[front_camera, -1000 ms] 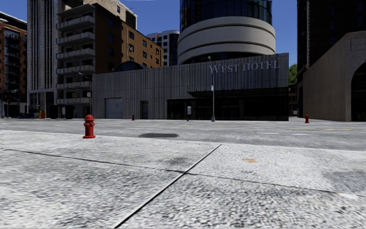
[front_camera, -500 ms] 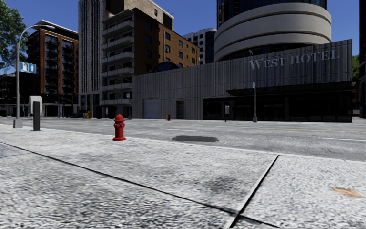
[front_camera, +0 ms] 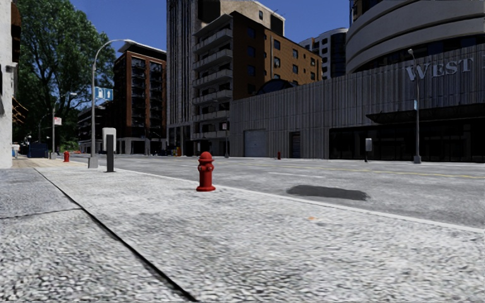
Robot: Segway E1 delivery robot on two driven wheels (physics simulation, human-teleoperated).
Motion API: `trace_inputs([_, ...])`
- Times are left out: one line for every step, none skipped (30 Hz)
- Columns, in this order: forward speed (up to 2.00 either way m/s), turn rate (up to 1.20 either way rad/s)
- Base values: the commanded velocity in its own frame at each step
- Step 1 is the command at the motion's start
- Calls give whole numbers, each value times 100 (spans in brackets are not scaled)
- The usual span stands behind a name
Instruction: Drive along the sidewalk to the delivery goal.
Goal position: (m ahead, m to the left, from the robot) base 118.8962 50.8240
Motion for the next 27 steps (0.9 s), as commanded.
trace_inputs([200,57])
trace_inputs([200,58])
trace_inputs([200,58])
trace_inputs([200,58])
trace_inputs([200,59])
trace_inputs([200,59])
trace_inputs([200,59])
trace_inputs([200,59])
trace_inputs([200,59])
trace_inputs([200,59])
trace_inputs([200,60])
trace_inputs([200,60])
trace_inputs([200,60])
trace_inputs([200,60])
trace_inputs([200,60])
trace_inputs([200,60])
trace_inputs([200,60])
trace_inputs([200,60])
trace_inputs([200,60])
trace_inputs([200,60])
trace_inputs([200,60])
trace_inputs([200,60])
trace_inputs([200,60])
trace_inputs([200,60])
trace_inputs([200,60])
trace_inputs([200,61])
trace_inputs([200,61])
